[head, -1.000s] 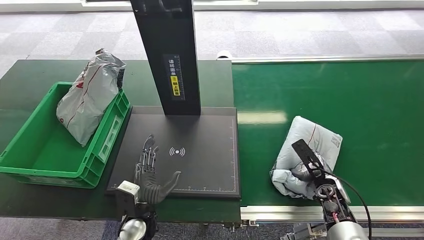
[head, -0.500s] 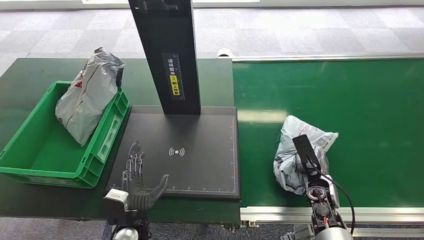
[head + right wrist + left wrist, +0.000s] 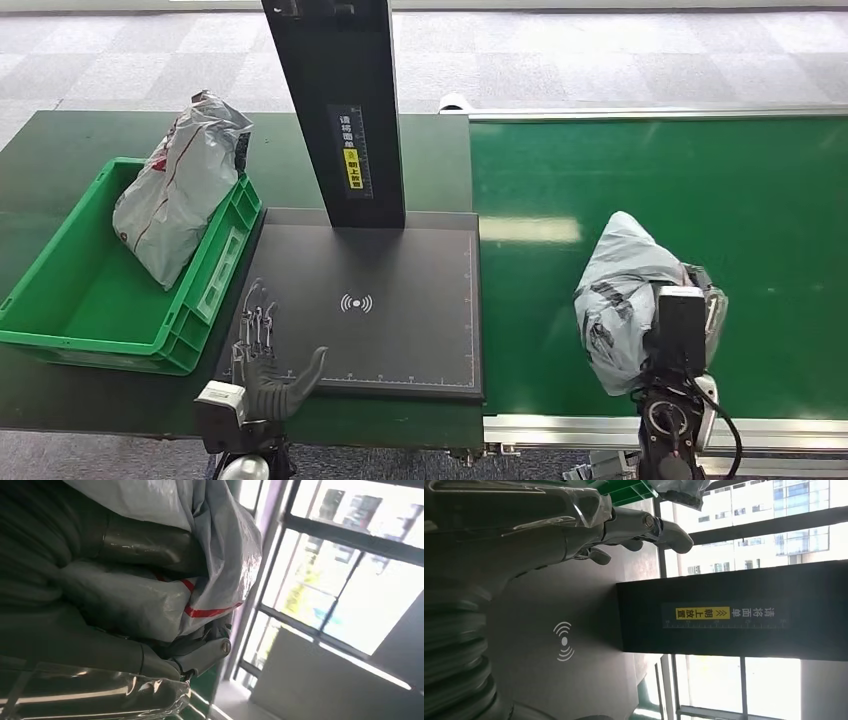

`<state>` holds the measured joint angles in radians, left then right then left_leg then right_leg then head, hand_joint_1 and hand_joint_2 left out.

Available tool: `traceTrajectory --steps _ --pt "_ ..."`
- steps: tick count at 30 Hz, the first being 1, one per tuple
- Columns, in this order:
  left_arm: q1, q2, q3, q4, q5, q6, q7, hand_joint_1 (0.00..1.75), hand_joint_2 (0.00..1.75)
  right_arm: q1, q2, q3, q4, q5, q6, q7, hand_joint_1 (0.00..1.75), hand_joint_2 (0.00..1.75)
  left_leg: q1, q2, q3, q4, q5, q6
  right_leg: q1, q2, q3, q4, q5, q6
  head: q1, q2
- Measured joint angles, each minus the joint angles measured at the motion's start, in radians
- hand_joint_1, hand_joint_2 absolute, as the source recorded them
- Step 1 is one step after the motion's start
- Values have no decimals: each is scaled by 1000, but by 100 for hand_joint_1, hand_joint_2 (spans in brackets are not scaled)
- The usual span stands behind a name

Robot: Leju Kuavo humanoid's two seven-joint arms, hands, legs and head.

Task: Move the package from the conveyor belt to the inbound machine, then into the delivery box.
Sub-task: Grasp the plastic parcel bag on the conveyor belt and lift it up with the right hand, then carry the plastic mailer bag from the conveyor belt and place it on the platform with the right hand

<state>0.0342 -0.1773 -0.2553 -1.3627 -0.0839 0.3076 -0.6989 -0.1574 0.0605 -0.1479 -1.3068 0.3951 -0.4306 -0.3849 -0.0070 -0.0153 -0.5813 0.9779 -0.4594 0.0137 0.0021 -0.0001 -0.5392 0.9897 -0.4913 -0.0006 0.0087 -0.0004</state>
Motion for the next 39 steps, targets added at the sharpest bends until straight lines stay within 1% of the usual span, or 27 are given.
traceTrajectory --steps 2,3,4,5,7,10,11,14,16,18,20,23,27,28,29,31,32,33,36,39 --pt "-1 0 1 -7 0 -1 0 0 175 56 2 7 -130 -27 -70 -75 175 175 0 0 -1 0 0 0 0 0 0 0 0 0 0 0" --pt "-1 0 1 -14 2 3 0 0 175 80 2 12 -187 -39 -89 -108 175 175 0 1 -1 0 -1 0 0 1 -1 0 -1 0 0 0" --pt "-2 0 2 -24 4 10 0 0 175 98 3 22 -237 -48 -88 -126 175 175 0 2 -1 0 -1 0 0 2 -1 0 -1 -1 0 0" --pt "-2 1 2 -36 7 19 -1 0 175 110 2 35 -276 -55 -64 -123 175 175 0 4 0 -1 -1 -1 0 3 0 0 -1 -1 0 0" --pt "-5 4 3 -66 11 38 -1 0 175 119 0 75 -321 -68 55 -82 175 175 0 8 1 -1 -1 -1 1 7 0 0 0 -1 0 0" --pt "-18 14 12 -116 18 57 -1 0 175 109 0 177 -327 -62 279 -36 175 175 0 10 2 -1 0 -2 2 8 0 1 1 -3 0 0" --pt "-26 17 17 -132 19 61 -1 0 175 99 3 221 -316 -49 332 -30 175 175 1 10 2 -1 0 -2 2 8 0 1 1 -4 0 0" --pt "-50 23 41 -167 20 70 -1 0 175 41 25 352 -240 -2 436 15 175 175 1 9 3 -1 2 -5 3 8 0 3 2 -4 0 0" --pt "-69 26 57 -178 20 70 -1 0 175 -17 47 435 -146 16 503 57 175 175 3 9 3 -1 3 -6 4 8 -1 3 2 -5 0 0" --pt "-87 26 73 -180 19 70 -1 0 175 -72 72 506 -42 20 548 75 175 175 4 8 2 -1 3 -6 4 7 -1 3 2 -5 0 0" --pt "-98 25 87 -180 17 69 -1 0 175 -122 97 558 55 20 562 80 175 175 4 7 2 -1 3 -6 4 6 -1 4 2 -5 0 0" --pt "-115 23 106 -180 12 65 -1 0 175 -188 127 612 175 20 569 85 175 175 4 7 1 -1 3 -6 4 6 -1 3 2 -5 0 0" --pt "-129 20 120 -178 8 62 -1 0 175 -239 148 648 269 18 575 91 175 175 4 7 1 -1 3 -6 4 6 -2 3 2 -5 1 0" --pt "-130 19 124 -178 7 61 -1 0 175 -247 151 654 285 17 576 92 136 175 4 7 0 0 3 -6 4 6 -2 3 2 -5 1 0" --pt "-132 17 129 -177 6 60 -1 0 175 -255 154 658 300 15 577 93 93 175 4 7 0 0 3 -6 4 6 -2 3 2 -5 1 0" --pt "-135 14 136 -177 2 60 -1 0 175 -268 159 667 326 16 568 101 5 87 4 7 0 0 3 -6 4 6 -2 3 2 -5 0 0" --pt "-135 12 140 -177 -1 60 -1 0 175 -274 161 670 337 21 551 113 0 44 4 7 0 0 3 -6 4 6 -2 3 2 -5 0 0" --pt "-135 10 146 -177 -6 61 -1 0 175 -280 164 672 347 28 524 130 0 0 4 7 0 0 3 -6 4 6 -2 3 2 -5 1 0" --pt "-129 3 164 -178 -13 65 -1 0 175 -293 174 672 365 46 432 179 0 0 4 7 0 0 3 -6 4 6 -2 3 2 -5 0 0" --pt "-123 -2 178 -179 -15 66 -1 0 175 -305 178 669 373 50 403 195 0 0 4 7 1 0 3 -6 4 6 -2 3 2 -5 0 0"
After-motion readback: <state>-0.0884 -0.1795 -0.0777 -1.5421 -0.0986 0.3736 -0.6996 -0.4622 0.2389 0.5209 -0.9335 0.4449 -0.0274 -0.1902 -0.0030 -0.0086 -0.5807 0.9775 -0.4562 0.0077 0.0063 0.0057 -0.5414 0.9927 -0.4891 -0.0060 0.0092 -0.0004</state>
